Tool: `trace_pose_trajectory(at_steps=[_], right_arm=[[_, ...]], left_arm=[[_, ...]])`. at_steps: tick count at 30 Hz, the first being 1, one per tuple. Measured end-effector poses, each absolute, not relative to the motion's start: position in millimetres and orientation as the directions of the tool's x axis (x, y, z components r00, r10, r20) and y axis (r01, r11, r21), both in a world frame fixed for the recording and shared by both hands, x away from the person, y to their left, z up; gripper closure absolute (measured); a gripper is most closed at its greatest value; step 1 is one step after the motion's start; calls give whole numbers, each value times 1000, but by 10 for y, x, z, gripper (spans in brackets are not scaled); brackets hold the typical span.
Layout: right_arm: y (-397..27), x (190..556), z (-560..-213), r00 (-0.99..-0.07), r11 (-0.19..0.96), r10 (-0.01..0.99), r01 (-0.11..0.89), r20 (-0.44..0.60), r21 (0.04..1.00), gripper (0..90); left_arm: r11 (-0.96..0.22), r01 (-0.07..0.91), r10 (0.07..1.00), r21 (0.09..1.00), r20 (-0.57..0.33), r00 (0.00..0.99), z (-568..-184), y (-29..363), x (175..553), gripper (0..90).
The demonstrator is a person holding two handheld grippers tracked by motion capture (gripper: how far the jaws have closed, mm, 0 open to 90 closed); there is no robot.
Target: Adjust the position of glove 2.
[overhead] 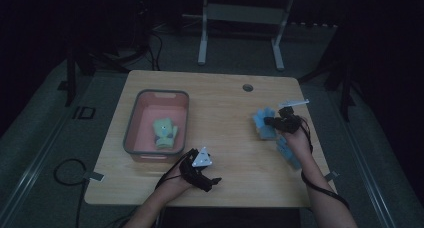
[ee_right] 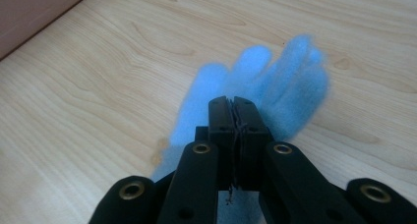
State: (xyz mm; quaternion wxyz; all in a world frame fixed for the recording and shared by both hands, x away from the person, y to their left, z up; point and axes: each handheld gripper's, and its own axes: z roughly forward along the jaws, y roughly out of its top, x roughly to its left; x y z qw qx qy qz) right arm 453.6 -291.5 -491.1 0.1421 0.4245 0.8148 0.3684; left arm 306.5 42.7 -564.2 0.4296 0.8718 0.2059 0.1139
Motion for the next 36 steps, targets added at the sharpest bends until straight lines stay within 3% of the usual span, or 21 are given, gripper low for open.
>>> trace_pose_trajectory(at_steps=[15, 29, 36], right_arm=[[-2655, 4082, -4454, -594, 374, 805, 525, 14, 764, 878], [-2282, 3705, -4392, -579, 351, 815, 521, 19, 778, 878], [-2125, 3589, -4519, -593, 371, 805, 529, 19, 763, 878]], left_arm=[[-557, 234, 452, 797, 55, 890, -5661, 432, 3061, 64], [-554, 233, 448, 800, 50, 893, -5661, 434, 3056, 64], [-550, 228, 441, 803, 47, 896, -5662, 441, 3050, 64]])
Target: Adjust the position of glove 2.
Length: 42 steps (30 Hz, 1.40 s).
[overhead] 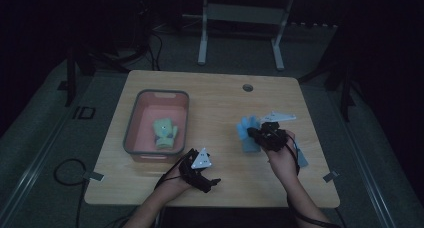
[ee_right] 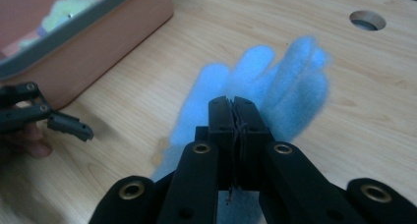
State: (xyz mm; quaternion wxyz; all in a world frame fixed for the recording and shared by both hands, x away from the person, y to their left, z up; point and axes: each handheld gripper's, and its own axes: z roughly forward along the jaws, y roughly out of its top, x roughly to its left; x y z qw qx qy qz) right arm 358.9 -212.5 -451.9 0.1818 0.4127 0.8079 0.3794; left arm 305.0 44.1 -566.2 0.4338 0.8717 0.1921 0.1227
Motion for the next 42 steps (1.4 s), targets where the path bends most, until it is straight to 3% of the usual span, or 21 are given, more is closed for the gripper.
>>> trace_pose_trajectory(at_steps=[19, 28, 31, 40, 42], right_arm=[[-1975, 3620, -5241, -553, 363, 830, 626, 65, 690, 876], [-1965, 3659, -5410, -532, 345, 842, 657, 87, 670, 866], [-1953, 3692, -5429, -528, 351, 845, 666, 83, 658, 780], [-2020, 3747, -5239, -562, 373, 818, 682, 125, 629, 662], [-2078, 3719, -5142, -579, 392, 810, 651, 90, 650, 656]], left_arm=[[-559, 219, 438, 800, 61, 897, -5675, 424, 3031, 64], [-554, 220, 438, 803, 56, 897, -5671, 433, 3033, 64], [-563, 214, 430, 798, 61, 901, -5671, 426, 3026, 64], [-556, 224, 424, 800, 41, 905, -5653, 451, 3048, 64], [-540, 224, 423, 811, 31, 906, -5652, 461, 3048, 64]])
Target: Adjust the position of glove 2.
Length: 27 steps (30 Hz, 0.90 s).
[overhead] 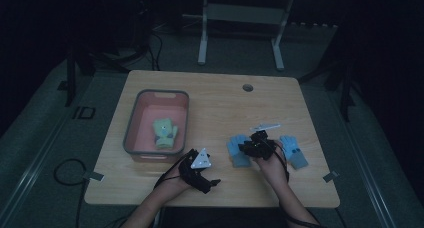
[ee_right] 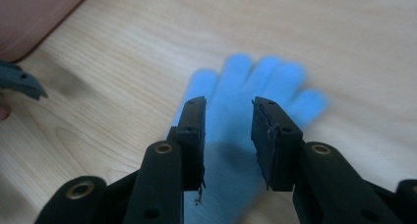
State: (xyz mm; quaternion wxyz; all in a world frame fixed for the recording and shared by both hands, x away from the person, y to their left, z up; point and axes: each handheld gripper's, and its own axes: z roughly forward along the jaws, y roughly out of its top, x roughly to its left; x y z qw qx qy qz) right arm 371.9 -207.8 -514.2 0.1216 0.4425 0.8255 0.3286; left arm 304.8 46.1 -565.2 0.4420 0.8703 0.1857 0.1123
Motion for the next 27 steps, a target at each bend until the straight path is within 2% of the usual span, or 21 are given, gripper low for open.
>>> trace_pose_trajectory(at_steps=[10, 20, 27], right_arm=[[-2652, 3711, -4773, -623, 421, 781, 569, 36, 707, 654], [-3338, 3796, -4909, -652, 459, 757, 558, 24, 691, 662], [-3692, 3793, -5016, -654, 494, 756, 546, -24, 677, 663]], left_arm=[[-553, 218, 421, 804, 44, 906, -5661, 445, 3034, 64], [-554, 222, 424, 802, 42, 905, -5672, 454, 3050, 64], [-558, 218, 421, 801, 47, 906, -5672, 449, 3047, 64]])
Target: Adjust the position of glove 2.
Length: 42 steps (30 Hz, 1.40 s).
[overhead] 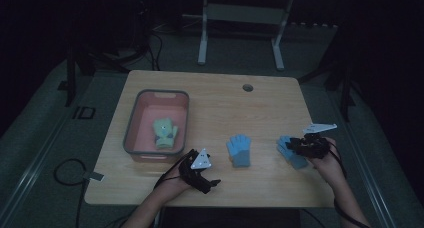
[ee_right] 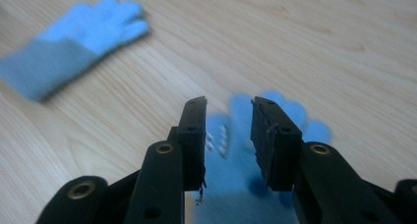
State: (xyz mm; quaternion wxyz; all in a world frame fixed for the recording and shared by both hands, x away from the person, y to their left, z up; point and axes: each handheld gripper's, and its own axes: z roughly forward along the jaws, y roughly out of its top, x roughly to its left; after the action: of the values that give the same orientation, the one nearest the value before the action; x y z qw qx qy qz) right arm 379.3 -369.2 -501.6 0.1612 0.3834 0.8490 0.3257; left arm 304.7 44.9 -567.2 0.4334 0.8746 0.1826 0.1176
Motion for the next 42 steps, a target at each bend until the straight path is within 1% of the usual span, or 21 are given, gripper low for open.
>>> trace_pose_trajectory(at_steps=[7, 9, 12, 13, 16, 18, 20, 21, 24, 27, 30, 35, 42], right_arm=[[-3885, 3840, -5190, -647, 515, 762, 567, -40, 643, 651], [-3917, 3849, -5256, -654, 506, 756, 573, -12, 645, 646], [-3927, 3856, -5365, -645, 501, 764, 595, 1, 629, 627], [-3927, 3850, -5389, -641, 488, 768, 596, 11, 638, 629], [-3919, 3826, -5410, -636, 488, 772, 583, -9, 649, 662], [-3900, 3807, -5421, -634, 497, 772, 571, -33, 653, 719], [-3870, 3788, -5419, -635, 518, 770, 559, -68, 647, 803], [-3848, 3780, -5418, -629, 527, 772, 557, -89, 642, 822], [-3813, 3775, -5412, -606, 512, 791, 578, -86, 635, 847], [-3820, 3772, -5412, -566, 457, 823, 614, -45, 643, 856], [-3802, 3757, -5349, -519, 413, 854, 644, -28, 644, 862], [-3708, 3695, -5062, -446, 312, 895, 635, 5, 707, 865], [-3534, 3581, -4767, -332, 226, 943, 636, -3, 738, 865]], left_arm=[[-558, 218, 422, 801, 47, 905, -5675, 448, 3048, 64], [-557, 220, 423, 801, 46, 905, -5674, 448, 3048, 64], [-563, 220, 419, 796, 46, 907, -5675, 445, 3048, 64], [-561, 220, 419, 798, 45, 907, -5675, 445, 3048, 64], [-556, 222, 421, 801, 41, 906, -5678, 449, 3050, 64], [-560, 220, 420, 799, 45, 906, -5680, 446, 3050, 64], [-558, 220, 420, 800, 43, 907, -5678, 446, 3049, 64], [-555, 221, 422, 802, 43, 906, -5677, 447, 3050, 64], [-554, 222, 424, 802, 42, 905, -5679, 448, 3053, 64], [-554, 218, 423, 803, 46, 905, -5676, 442, 3047, 64], [-557, 219, 425, 801, 48, 904, -5677, 439, 3047, 64], [-560, 219, 425, 799, 50, 904, -5678, 434, 3050, 64], [-561, 221, 425, 797, 49, 904, -5677, 432, 3044, 64]])
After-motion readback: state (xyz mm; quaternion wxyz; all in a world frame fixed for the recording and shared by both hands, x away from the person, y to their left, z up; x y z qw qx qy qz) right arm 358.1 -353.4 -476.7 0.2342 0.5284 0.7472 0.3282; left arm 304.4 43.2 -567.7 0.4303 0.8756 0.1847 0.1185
